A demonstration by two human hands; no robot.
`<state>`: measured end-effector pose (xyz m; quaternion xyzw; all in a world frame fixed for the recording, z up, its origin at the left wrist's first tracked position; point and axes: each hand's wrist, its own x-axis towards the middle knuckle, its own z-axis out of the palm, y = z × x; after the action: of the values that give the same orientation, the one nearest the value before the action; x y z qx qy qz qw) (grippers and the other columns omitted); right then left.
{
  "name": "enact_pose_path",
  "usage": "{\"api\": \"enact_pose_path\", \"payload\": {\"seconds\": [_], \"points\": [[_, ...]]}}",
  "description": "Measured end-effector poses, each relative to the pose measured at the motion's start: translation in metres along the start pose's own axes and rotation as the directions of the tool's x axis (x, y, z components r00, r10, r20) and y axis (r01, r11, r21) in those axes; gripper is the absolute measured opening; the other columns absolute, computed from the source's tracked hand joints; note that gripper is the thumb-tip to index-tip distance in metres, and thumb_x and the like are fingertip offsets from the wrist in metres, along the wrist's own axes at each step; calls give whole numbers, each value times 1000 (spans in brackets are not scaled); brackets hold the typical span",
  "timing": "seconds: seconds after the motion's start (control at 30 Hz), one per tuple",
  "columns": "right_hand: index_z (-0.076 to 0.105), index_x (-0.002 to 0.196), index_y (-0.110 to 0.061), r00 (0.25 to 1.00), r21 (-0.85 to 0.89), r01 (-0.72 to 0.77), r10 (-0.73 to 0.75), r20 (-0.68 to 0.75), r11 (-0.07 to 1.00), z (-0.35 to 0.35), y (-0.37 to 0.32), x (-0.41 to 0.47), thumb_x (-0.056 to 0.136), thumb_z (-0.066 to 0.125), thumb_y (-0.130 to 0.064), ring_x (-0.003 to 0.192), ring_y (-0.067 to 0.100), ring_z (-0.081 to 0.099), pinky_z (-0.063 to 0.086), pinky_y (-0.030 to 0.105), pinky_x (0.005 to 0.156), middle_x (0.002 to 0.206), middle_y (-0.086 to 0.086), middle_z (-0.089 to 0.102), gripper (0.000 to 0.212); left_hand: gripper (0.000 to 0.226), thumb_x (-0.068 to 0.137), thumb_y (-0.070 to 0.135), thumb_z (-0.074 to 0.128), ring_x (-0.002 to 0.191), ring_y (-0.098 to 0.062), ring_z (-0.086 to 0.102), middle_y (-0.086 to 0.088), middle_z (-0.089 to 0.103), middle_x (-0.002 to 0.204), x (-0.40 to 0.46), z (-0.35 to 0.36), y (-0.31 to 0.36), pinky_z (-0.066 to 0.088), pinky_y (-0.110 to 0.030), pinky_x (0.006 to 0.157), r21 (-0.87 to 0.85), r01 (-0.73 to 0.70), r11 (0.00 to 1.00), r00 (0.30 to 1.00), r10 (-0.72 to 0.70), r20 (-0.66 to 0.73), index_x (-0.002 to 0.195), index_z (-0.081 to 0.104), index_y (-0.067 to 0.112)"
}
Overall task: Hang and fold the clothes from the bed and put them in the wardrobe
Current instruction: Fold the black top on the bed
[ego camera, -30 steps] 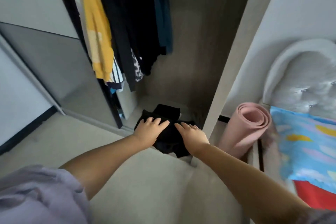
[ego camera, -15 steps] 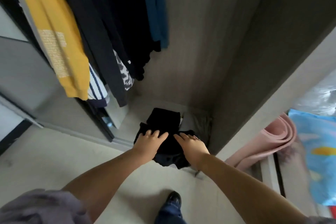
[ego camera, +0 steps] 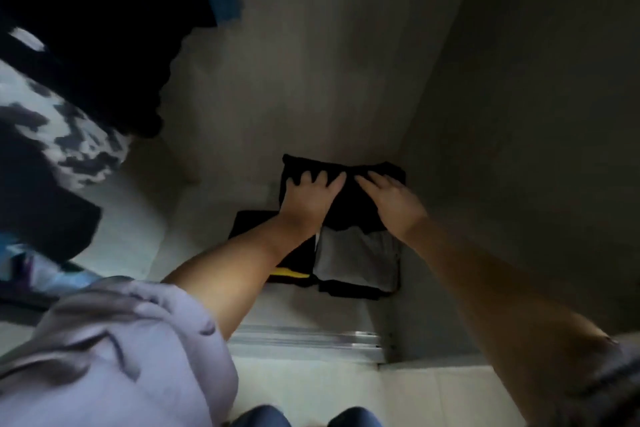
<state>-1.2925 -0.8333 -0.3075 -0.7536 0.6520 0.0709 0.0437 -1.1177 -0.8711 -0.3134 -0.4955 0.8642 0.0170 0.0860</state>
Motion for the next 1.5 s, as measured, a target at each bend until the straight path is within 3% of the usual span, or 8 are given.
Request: {"api": "enact_pose_path", "payload": {"seconds": [0.37,0.57,0.7,0.8,0.93,1.1,1.27,1.5], "points": [[-11,148,-39,961,-54,-278,278,-6,959,336,55,56,95,48,-19,148,31,1,3,49,118,162,0,-3,82,109,87,18,62,144,-39,-6,-3,-11,160,122,318,63,8,-67,109,48,-144,988,988,147,-55,142,-30,33],[-35,136,-40,939,-14,-318,317,137,948,380,43,40,91,60,-36,145,34,-18,2,56,116,158,14,-21,105,116,87,22,60,141,-42,-21,-4,-42,147,106,365,69,4,-69,106,21,-181,983,983,181,-2,131,-47,34],[-13,150,-37,878,10,-305,277,390,952,319,41,32,97,47,-37,147,29,-12,2,58,115,160,10,-15,80,94,93,21,52,143,-33,-23,1,-25,157,92,304,48,3,-65,111,-64,-244,968,926,252,281,145,-25,38],[4,154,-30,838,96,-315,229,495,944,237,41,27,99,42,-33,147,30,10,22,49,115,161,8,-2,67,79,96,25,46,147,-30,0,-3,4,160,77,222,20,9,-60,113,-124,-222,967,921,249,298,151,-10,31],[16,153,-25,880,217,-348,238,412,912,111,43,14,99,39,-27,122,31,50,46,37,93,152,9,29,59,58,96,23,41,127,-28,41,-10,42,141,60,96,-8,35,-43,103,-96,-232,968,965,241,101,149,20,18],[36,146,-24,913,214,-360,297,280,908,-46,34,3,98,39,-33,103,30,61,47,33,80,117,10,64,49,40,95,20,41,115,-28,54,-8,57,126,48,-58,-18,46,-39,92,-193,-172,966,984,176,6,134,48,18],[57,114,-17,927,208,-374,364,86,904,-174,7,-13,93,42,-31,103,33,63,47,35,78,108,15,67,30,24,91,20,44,101,-32,63,-10,67,109,20,-182,-18,48,-35,77,-196,-119,973,993,119,-13,107,62,17],[57,117,-19,918,193,-390,397,2,900,-261,-26,-62,93,43,-33,106,34,61,49,38,85,113,14,66,32,25,91,21,41,100,-34,62,-13,66,108,-32,-277,-34,47,-35,76,-203,-267,942,960,242,-137,101,64,15]]}}
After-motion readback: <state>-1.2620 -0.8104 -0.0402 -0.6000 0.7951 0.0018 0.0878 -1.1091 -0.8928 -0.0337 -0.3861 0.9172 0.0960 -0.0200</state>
